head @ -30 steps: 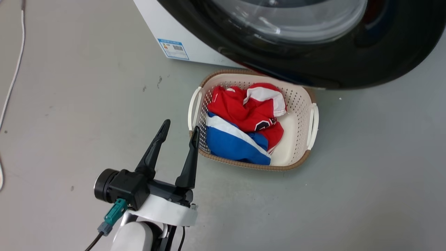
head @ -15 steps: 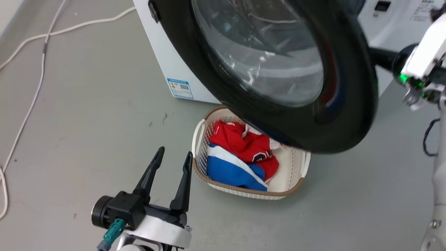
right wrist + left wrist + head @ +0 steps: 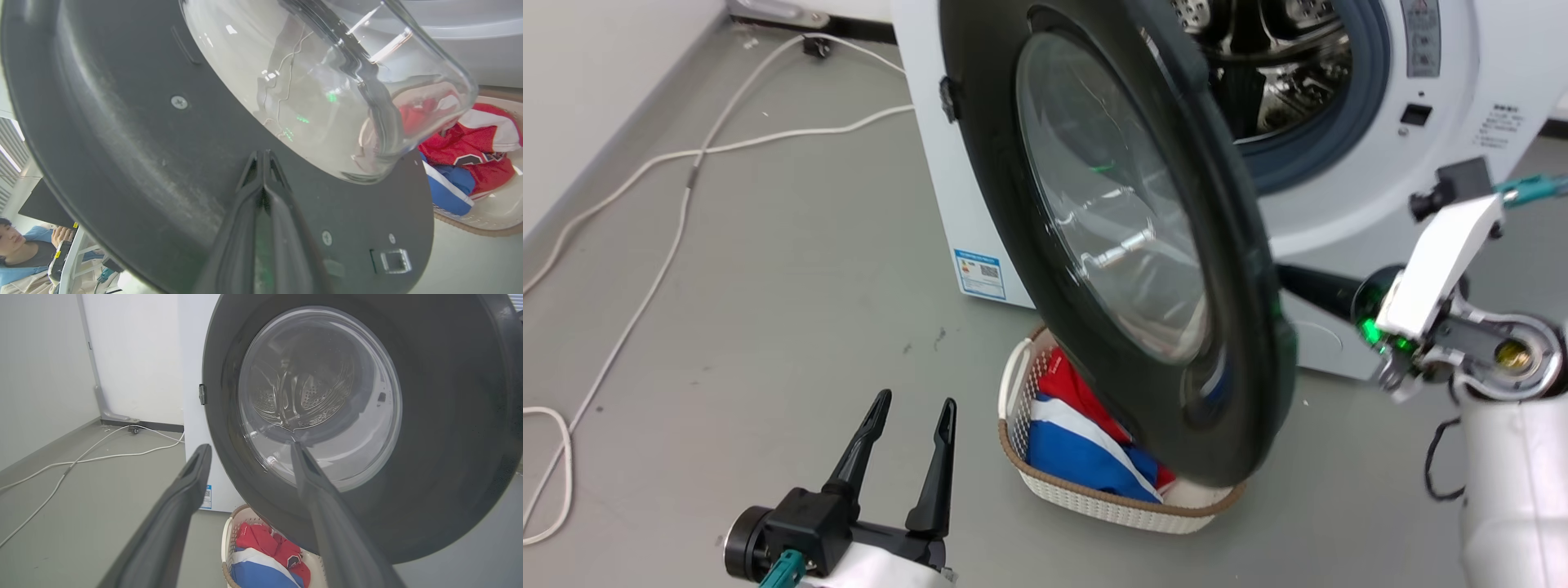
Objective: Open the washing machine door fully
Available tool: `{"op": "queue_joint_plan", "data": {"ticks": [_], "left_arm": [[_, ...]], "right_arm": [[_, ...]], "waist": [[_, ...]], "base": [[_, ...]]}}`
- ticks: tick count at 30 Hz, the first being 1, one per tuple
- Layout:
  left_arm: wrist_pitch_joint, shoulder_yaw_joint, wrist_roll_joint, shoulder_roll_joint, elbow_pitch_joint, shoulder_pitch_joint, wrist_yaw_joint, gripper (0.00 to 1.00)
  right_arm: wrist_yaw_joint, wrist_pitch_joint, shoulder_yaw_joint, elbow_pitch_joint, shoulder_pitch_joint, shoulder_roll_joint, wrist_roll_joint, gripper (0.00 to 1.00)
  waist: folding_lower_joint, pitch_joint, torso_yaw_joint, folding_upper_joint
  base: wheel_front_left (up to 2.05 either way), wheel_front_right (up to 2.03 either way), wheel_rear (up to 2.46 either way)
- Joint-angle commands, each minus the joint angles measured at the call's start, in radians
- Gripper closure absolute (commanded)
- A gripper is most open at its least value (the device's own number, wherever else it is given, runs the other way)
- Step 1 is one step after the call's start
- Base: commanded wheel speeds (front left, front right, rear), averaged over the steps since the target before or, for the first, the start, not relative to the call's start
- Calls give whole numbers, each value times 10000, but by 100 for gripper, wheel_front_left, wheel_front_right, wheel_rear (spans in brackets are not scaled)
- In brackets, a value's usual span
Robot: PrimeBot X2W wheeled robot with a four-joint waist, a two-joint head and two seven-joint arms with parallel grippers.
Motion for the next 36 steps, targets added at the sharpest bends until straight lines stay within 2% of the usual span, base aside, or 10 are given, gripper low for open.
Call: {"op": "queue_joint_plan", "data": {"ticks": [1, 10, 21, 32, 36], "left_arm": [[-27, 46, 29, -10, -20, 132, 1, 0], [-27, 168, 109, -10, -15, 447, -9, 0], [-27, 102, 192, -10, 66, 575, -26, 0], [-27, 111, 234, -10, 104, 618, -28, 0], [-27, 141, 225, -10, 110, 619, -29, 0]], "right_arm": [[0, -33, 184, -152, 336, 164, 173, 100], [2, -403, 1153, -624, 1374, 327, 1047, 100], [2, -1458, 3421, -906, 1968, 317, 2410, 100], [0, -2224, 3963, -636, 1813, 310, 2619, 100], [0, -2577, 3834, -766, 1778, -149, 2136, 100]], "waist": [[1, -212, 184, 0], [1, -567, 672, 0], [1, -740, 1263, 0], [1, -757, 1411, 0], [1, -825, 1319, 0]], "base": [[0, 0, 0], [0, 0, 0], [0, 0, 0], [0, 0, 0], [0, 0, 0]]}}
